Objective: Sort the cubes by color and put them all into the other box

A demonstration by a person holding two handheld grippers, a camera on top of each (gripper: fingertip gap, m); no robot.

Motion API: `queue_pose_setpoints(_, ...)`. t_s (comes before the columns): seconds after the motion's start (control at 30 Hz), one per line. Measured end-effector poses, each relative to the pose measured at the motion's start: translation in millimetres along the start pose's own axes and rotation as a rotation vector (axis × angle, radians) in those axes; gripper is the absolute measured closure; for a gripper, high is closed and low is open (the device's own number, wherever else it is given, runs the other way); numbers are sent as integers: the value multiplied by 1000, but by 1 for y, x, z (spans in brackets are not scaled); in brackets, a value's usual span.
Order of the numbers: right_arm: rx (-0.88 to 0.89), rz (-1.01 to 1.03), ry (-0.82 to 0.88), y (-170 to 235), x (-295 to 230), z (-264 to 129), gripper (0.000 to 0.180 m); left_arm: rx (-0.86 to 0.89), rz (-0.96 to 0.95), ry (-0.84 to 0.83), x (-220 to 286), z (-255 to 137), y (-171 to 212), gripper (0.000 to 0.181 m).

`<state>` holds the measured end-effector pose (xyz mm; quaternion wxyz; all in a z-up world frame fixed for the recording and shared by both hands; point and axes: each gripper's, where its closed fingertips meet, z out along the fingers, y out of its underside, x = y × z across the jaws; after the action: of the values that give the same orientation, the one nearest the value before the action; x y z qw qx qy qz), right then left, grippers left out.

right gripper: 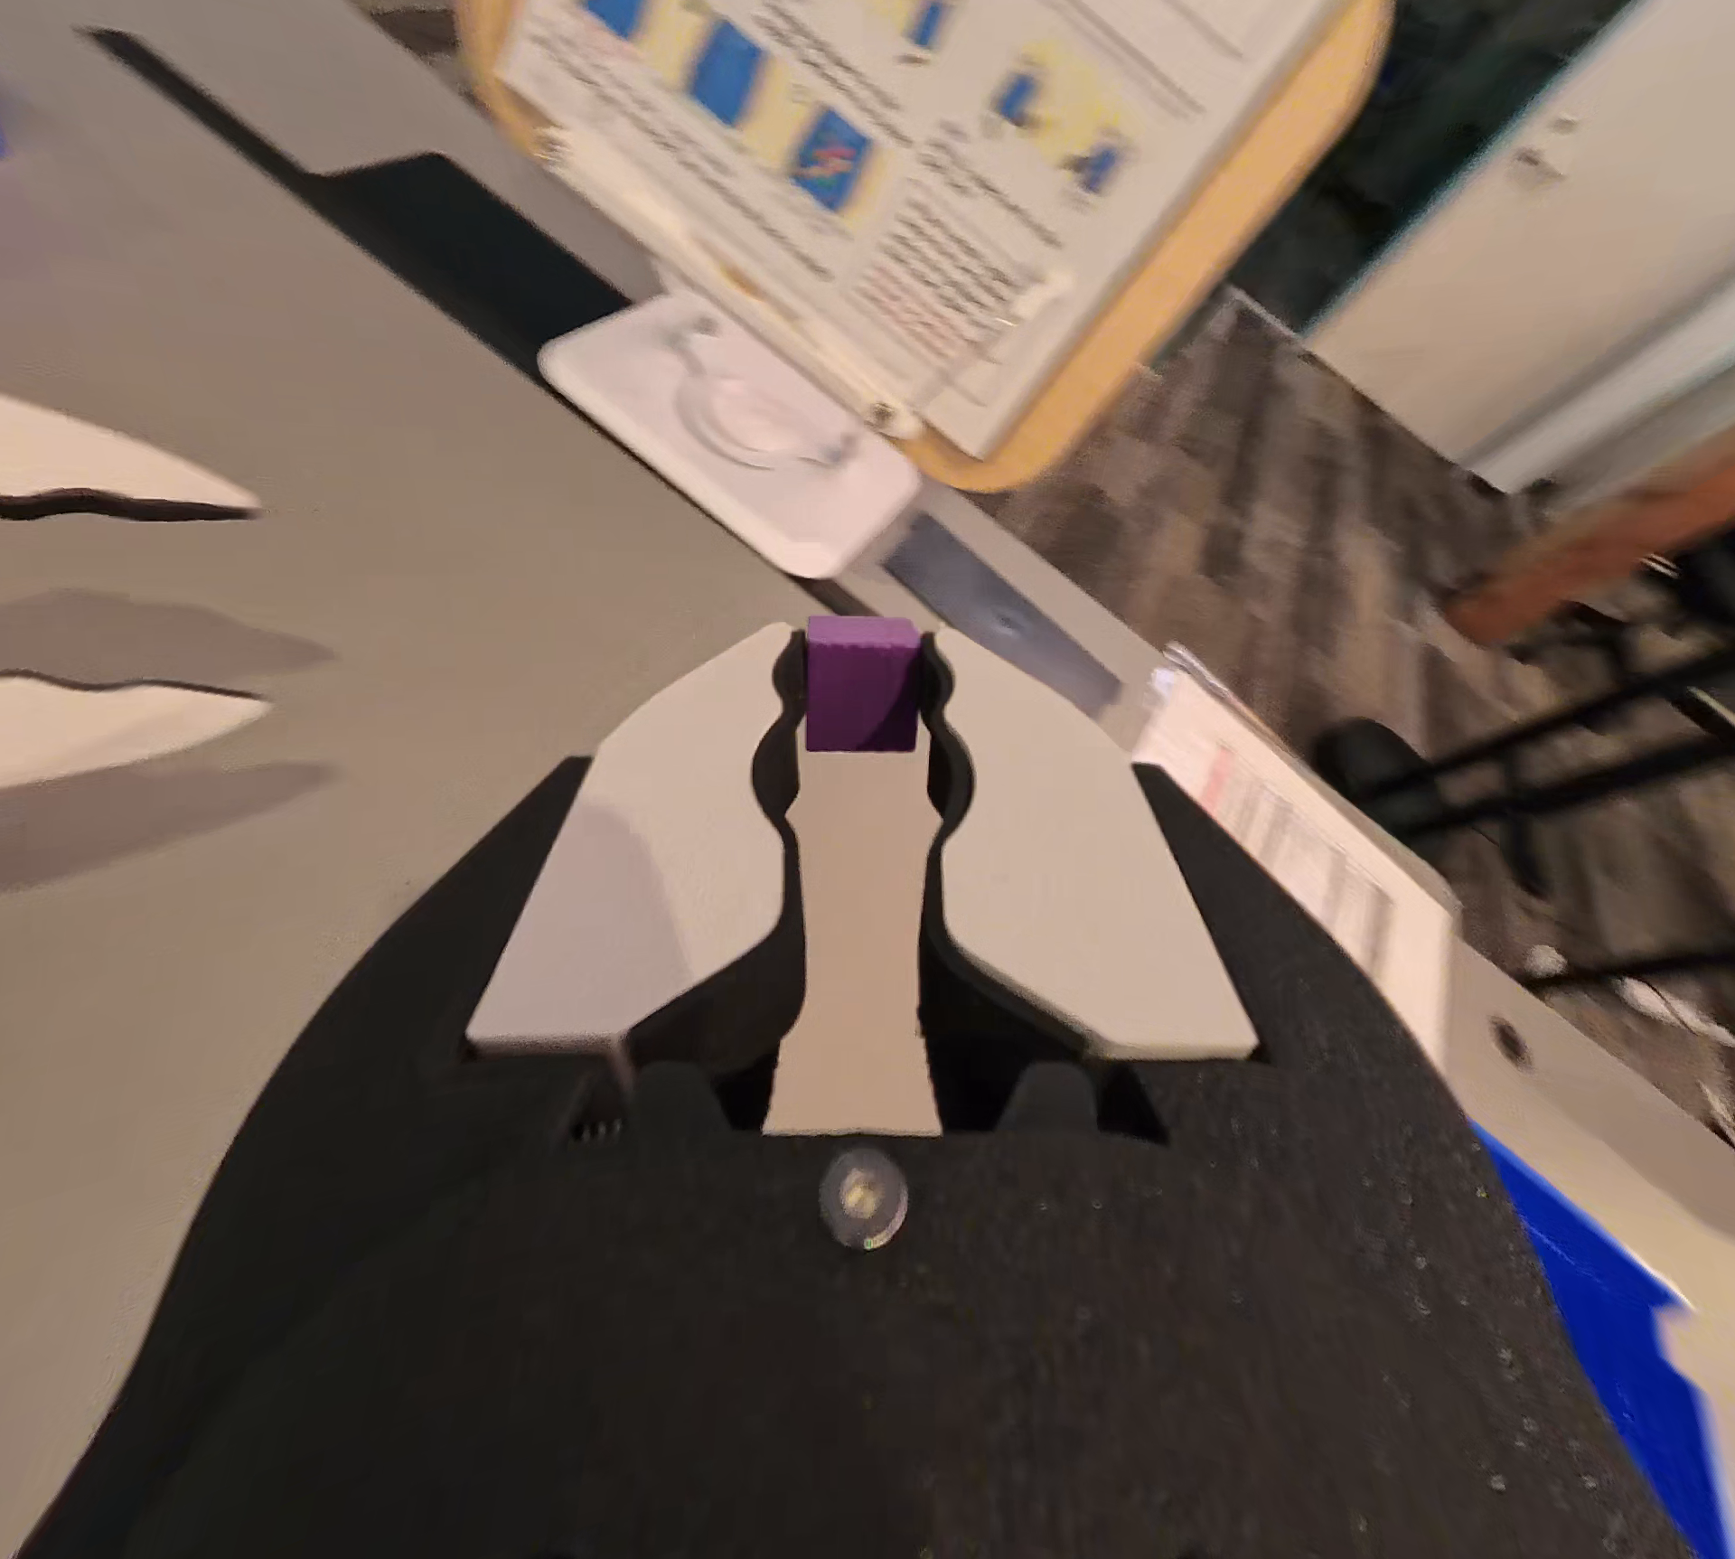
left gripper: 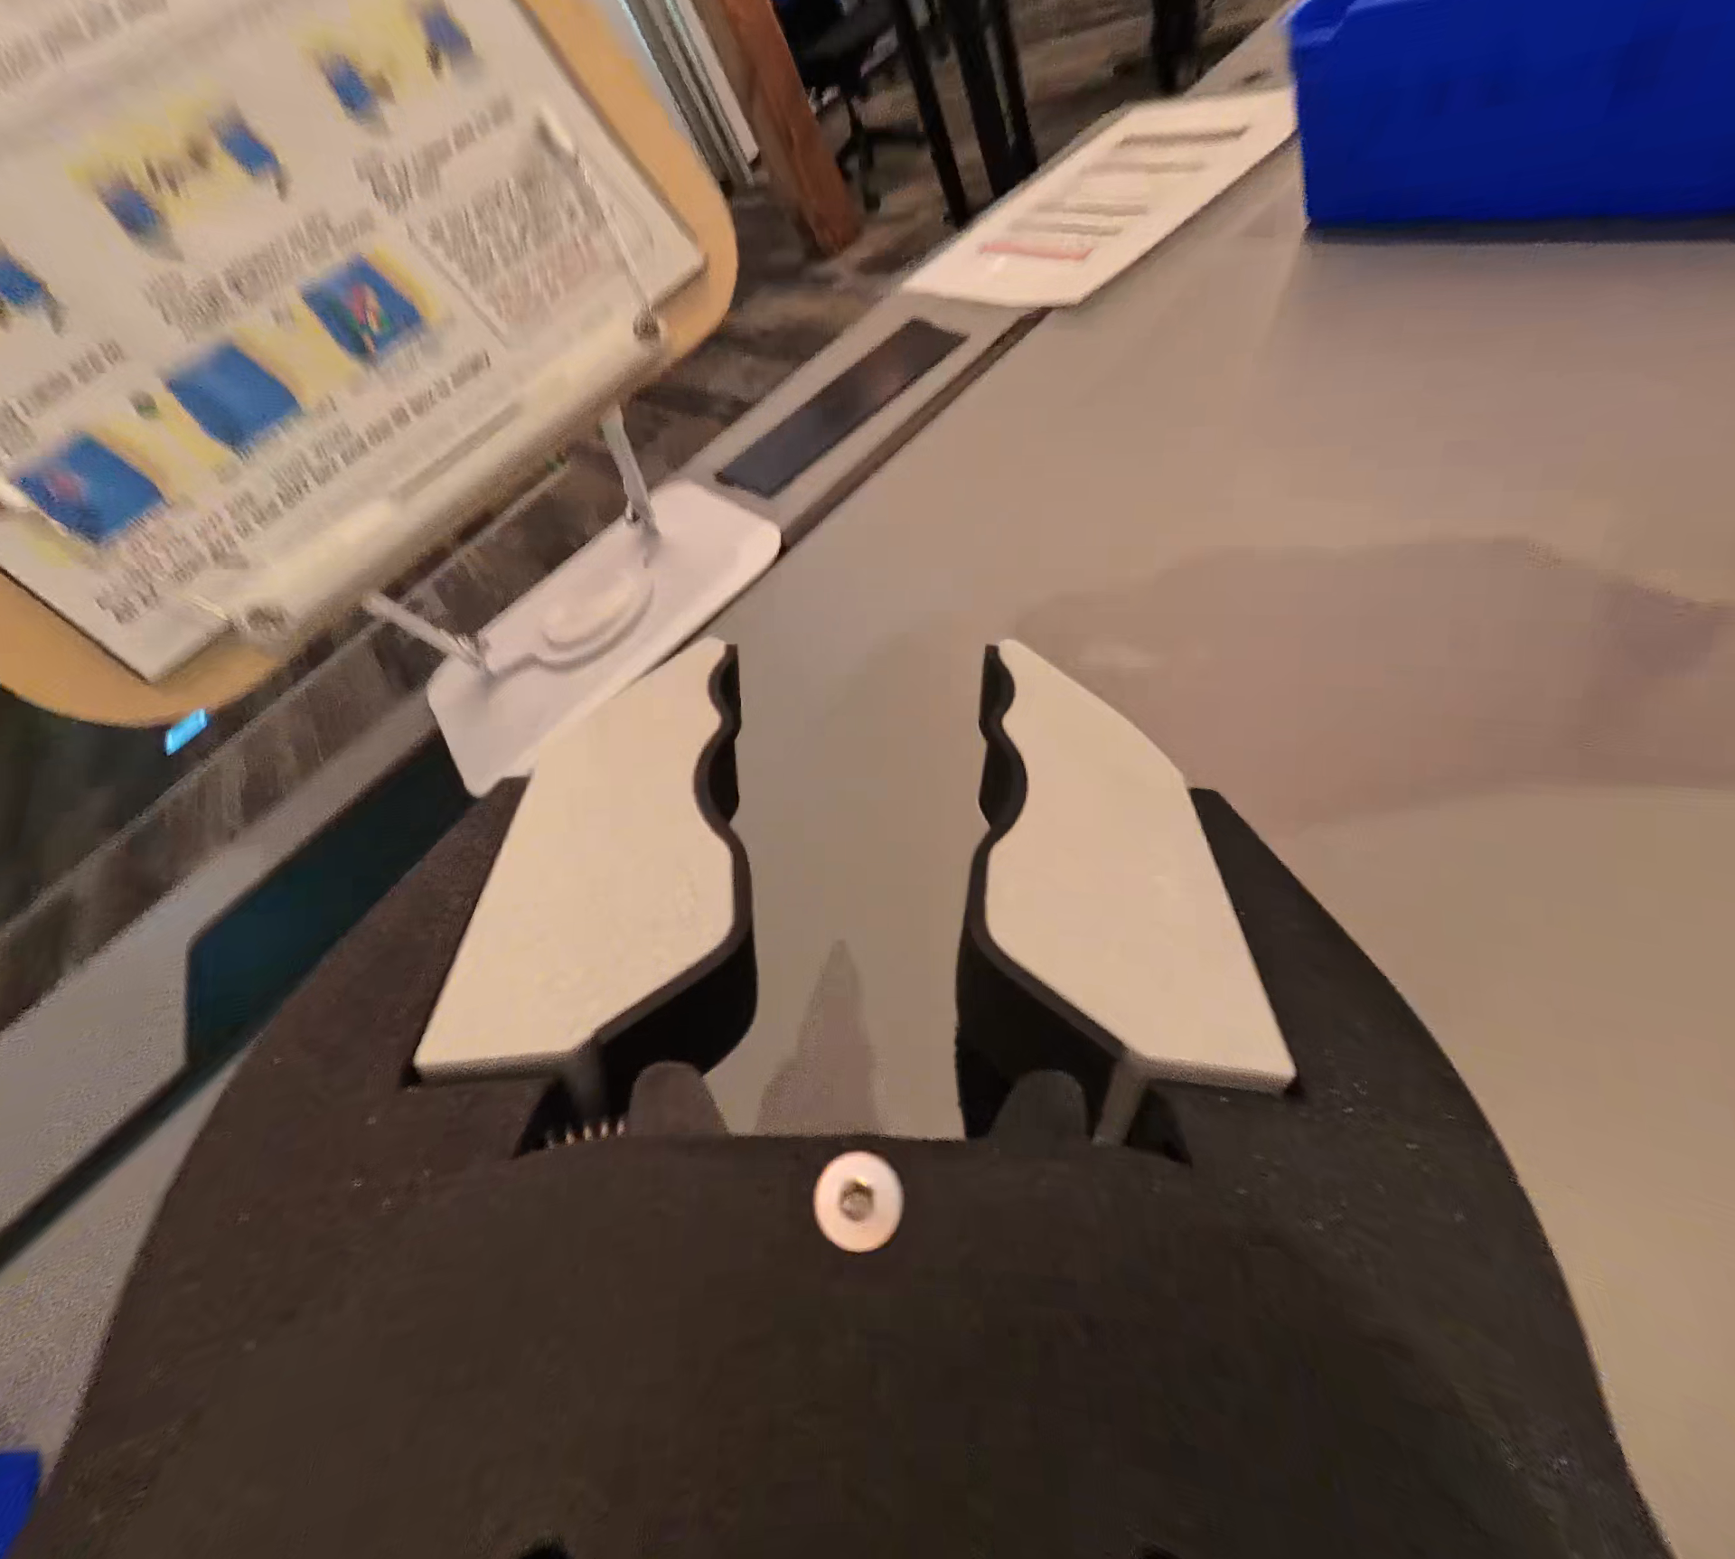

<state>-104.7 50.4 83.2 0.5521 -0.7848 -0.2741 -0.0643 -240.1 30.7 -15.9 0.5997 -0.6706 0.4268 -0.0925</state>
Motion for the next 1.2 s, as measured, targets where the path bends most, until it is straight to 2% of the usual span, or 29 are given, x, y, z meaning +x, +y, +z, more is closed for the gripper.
queue_pose_setpoints(0.1, -64, 35, 163, 26, 59, -11, 158, -55, -28, -48, -10, 13, 34, 137)
queue_pose_setpoints(0.3, -224, 159, 477, 105, 168, -57, 157, -159, -21, -19, -1, 25, 78, 139)
queue_pose_setpoints(0.5, -347, 318, 555, 190, 226, -99, 157, -178, 44, -5, 8, 29, 80, 141)
queue_pose_setpoints(0.7, -534, 470, 423, 284, 224, -113, 157, -205, 72, 10, 14, 30, 89, 143)
queue_pose_setpoints(0.83, -652, 527, 324, 329, 209, -111, 157, -207, 59, 20, 16, 31, 89, 144)
queue_pose_setpoints(1.0, -725, 571, 239, 354, 193, -101, 157, -221, 82, 28, 19, 32, 92, 145)
queue_pose_setpoints(1.1, -726, 583, 227, 357, 191, -97, 157, -224, 84, 33, 21, 33, 92, 145)
queue_pose_setpoints(1.2, -727, 571, 247, 354, 195, -99, 150, -225, 91, 31, 20, 33, 93, 146)
